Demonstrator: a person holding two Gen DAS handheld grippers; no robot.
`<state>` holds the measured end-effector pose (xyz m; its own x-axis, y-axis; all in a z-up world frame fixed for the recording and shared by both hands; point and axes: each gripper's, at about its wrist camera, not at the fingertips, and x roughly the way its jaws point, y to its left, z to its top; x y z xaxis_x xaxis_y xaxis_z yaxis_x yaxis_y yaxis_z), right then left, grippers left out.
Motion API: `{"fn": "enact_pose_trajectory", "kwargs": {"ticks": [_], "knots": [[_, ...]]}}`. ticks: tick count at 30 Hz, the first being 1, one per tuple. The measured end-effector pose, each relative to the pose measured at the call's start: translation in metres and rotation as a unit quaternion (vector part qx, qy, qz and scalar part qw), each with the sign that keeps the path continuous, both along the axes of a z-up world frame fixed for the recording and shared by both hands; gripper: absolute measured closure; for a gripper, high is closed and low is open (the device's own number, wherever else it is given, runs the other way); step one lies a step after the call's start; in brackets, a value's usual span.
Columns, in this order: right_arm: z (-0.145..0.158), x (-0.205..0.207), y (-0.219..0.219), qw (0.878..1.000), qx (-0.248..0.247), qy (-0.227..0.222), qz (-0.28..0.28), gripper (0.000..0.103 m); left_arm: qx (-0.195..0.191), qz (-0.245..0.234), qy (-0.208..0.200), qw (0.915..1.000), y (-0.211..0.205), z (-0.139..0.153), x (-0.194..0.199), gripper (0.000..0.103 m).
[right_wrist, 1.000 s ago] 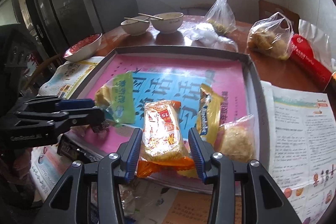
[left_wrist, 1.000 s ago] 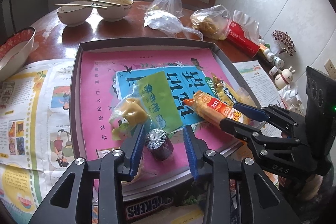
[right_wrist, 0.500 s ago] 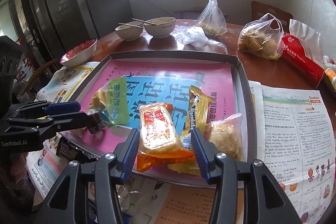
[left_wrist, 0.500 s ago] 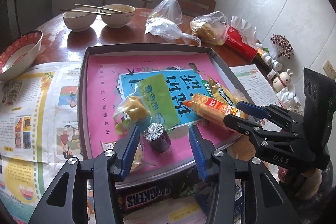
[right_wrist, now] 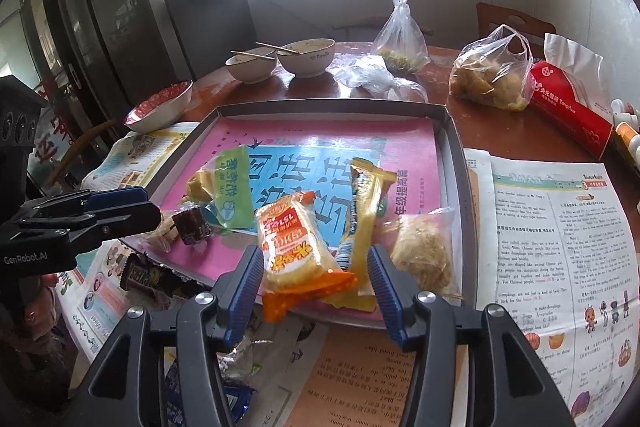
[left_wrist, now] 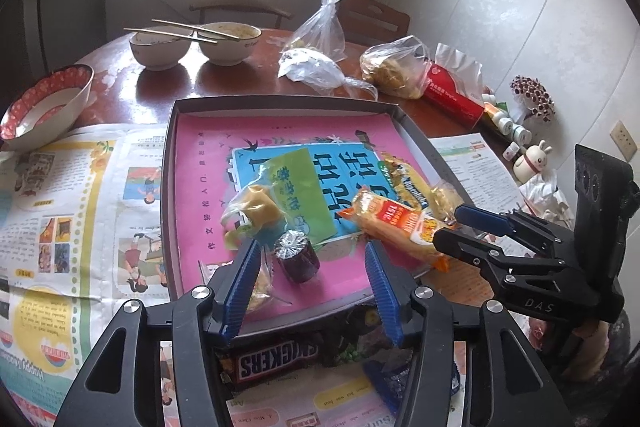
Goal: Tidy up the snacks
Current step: 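Withdraw both open tools from the box toward the loose snacks beside it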
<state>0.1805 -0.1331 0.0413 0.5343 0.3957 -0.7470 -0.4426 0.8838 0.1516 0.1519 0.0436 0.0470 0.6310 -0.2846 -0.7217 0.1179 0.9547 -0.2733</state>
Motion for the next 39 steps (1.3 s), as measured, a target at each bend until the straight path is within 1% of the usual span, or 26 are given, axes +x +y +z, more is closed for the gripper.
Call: {"fn": "enact_pose_trajectory", "kwargs": {"ticks": [2, 6, 12, 24, 39], "knots": [[0.002, -0.003, 0.000, 1.000, 0.001, -0.003, 0.002, 0.047, 0.000, 0.000, -0.002, 1.0000, -0.001, 0.001, -0.002, 0.046], [0.005, -0.008, 0.000, 1.000, 0.005, -0.009, 0.005, 0.043, -0.002, 0.001, -0.006, 1.0000, -0.001, 0.003, -0.007, 0.039], [0.010, -0.017, -0.001, 1.000, 0.012, -0.018, 0.010, 0.039, -0.005, 0.008, -0.007, 0.9999, 0.002, 0.004, -0.013, 0.035], [0.014, -0.037, 0.002, 0.999, 0.017, -0.033, 0.029, 0.036, 0.000, 0.004, -0.012, 0.9999, -0.003, 0.005, -0.030, 0.034], [0.009, -0.057, 0.006, 0.998, 0.015, -0.037, 0.047, 0.035, 0.002, 0.008, -0.004, 1.0000, -0.003, -0.008, -0.053, 0.034]]}}
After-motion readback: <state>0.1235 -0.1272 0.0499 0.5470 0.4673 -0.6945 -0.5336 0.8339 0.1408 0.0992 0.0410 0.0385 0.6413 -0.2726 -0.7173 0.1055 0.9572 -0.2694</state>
